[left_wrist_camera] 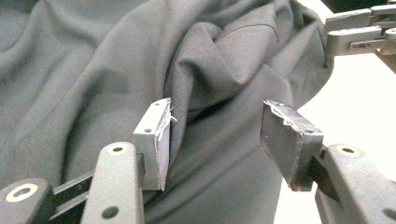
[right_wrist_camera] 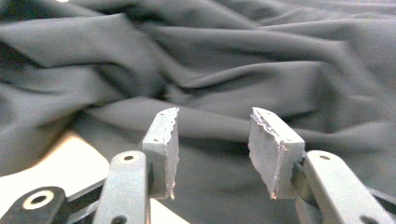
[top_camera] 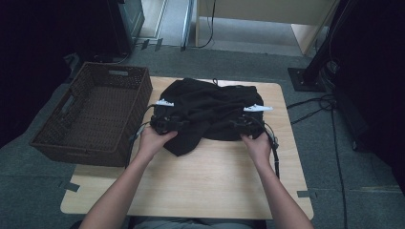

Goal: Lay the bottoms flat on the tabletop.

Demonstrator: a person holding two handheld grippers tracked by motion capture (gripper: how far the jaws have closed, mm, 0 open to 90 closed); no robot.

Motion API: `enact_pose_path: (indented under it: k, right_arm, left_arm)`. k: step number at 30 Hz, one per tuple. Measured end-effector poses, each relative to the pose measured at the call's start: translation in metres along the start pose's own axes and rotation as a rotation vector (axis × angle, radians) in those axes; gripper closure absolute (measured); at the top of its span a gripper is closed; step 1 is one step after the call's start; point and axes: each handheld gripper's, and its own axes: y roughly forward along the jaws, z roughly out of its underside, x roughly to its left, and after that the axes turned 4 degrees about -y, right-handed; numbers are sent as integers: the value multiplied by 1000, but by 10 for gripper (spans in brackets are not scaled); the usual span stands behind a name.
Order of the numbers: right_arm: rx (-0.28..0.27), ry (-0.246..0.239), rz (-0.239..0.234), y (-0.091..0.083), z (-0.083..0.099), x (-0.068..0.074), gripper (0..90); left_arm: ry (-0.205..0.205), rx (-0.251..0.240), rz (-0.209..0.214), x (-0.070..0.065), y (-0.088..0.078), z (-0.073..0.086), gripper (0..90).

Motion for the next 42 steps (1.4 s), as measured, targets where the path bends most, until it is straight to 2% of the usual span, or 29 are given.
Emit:
enact_pose_path:
  k: [2, 5, 9, 13, 14, 15, 17, 20, 25, 26, 27, 30, 32, 34, 37, 39, 40, 41, 42]
  right_arm:
    - [11, -8, -25, 4, 4, 11, 518]
    - [35, -18, -52, 13, 12, 23, 513]
    - [39, -37, -81, 23, 21, 35, 496]
    - [38, -65, -72, 32, 24, 42, 466]
    - [41, -78, -49, 38, 25, 46, 452]
    - [47, -82, -49, 41, 25, 47, 450]
    - [62, -81, -36, 47, 27, 50, 440]
    - [45, -99, -6, 49, 30, 55, 438]
    - [42, -133, 27, 50, 32, 60, 439]
    - [41, -155, 49, 50, 33, 63, 446]
    - [35, -154, 50, 51, 33, 63, 452]
    - [17, -149, 49, 51, 34, 62, 493]
    - [10, -146, 54, 51, 35, 62, 522]
    - [5, -141, 58, 51, 36, 61, 564]
    - [-1, -144, 64, 50, 36, 59, 656]
    - [-3, -144, 64, 50, 36, 58, 685]
    - [-5, -144, 67, 50, 37, 57, 718]
    - [-5, -149, 66, 49, 37, 57, 787]
    - [-3, -155, 69, 49, 37, 57, 807]
  left_arm:
    - [7, -2, 12, -4, -5, 7, 423]
    - [7, -34, 29, -12, -17, 13, 403]
    - [39, -34, 58, -23, -29, 17, 399]
    - [53, -28, 54, -24, -24, 26, 394]
    - [41, -19, 66, -19, -18, 32, 392]
    - [30, -11, 70, -17, -13, 35, 390]
    - [37, 10, 43, -14, -5, 40, 382]
    - [75, 35, -3, -13, 6, 45, 362]
    - [102, 64, -25, -14, 19, 50, 348]
    - [119, 80, -47, -16, 25, 53, 342]
    - [127, 86, -55, -16, 27, 55, 338]
    - [115, 76, -64, -17, 31, 58, 336]
    - [131, 69, -86, -18, 32, 60, 349]
    - [145, 54, -115, -21, 32, 63, 374]
    - [203, 43, -167, -25, 33, 67, 429]
    - [211, 39, -181, -26, 33, 68, 455]
    - [206, 30, -190, -26, 32, 70, 507]
    - [203, 23, -192, -24, 31, 70, 631]
    - [189, 25, -182, -22, 30, 70, 692]
